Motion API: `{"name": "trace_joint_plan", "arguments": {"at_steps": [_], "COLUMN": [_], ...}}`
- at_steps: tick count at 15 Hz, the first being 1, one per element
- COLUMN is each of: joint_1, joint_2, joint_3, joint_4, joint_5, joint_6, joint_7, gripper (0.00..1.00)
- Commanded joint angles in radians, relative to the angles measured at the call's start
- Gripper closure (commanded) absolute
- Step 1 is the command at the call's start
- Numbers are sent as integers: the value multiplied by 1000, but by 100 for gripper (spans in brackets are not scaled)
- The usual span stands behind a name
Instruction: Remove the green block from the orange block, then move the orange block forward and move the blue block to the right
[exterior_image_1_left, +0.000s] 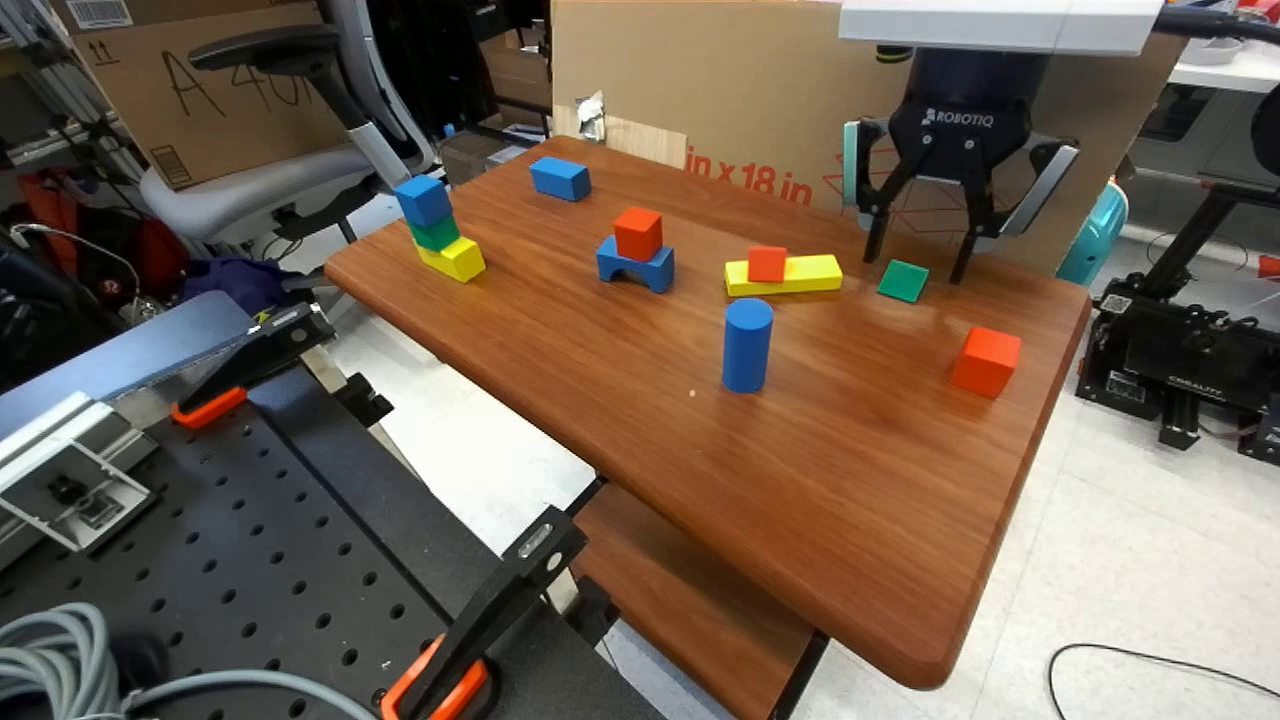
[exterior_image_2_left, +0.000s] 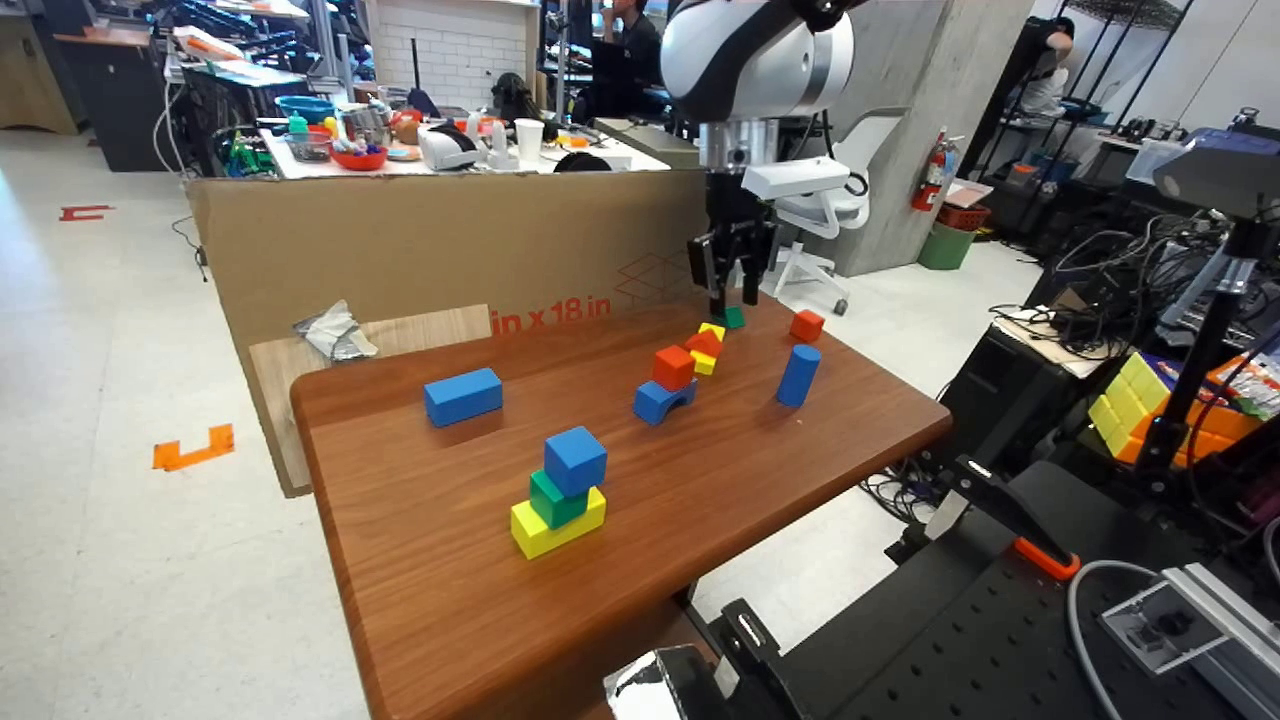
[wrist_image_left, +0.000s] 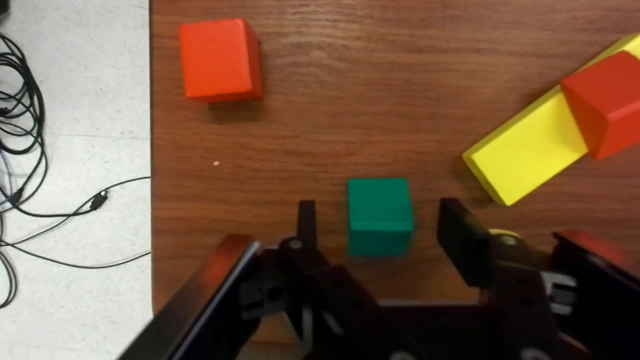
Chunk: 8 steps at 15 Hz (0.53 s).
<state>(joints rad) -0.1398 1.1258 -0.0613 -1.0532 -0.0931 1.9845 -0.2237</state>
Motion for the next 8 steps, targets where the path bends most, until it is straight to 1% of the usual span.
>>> {"name": "trace_joint_plan", "arguments": {"at_steps": [1, 2, 3, 5, 8], "joint_1": [-31, -40, -48, -70, -91], "joint_2": [-103, -142, -173, -235, -295], "joint_3": [30, 37, 41, 55, 46], "joint_4": [-69, -97, -115, -148, -187], "joint_5": [28, 38, 45, 59, 79], "joint_6": [-8, 0, 0, 11, 9], "joint_7": [-59, -72, -84, -117, -121], "gripper": [4, 1, 0, 0, 0]}}
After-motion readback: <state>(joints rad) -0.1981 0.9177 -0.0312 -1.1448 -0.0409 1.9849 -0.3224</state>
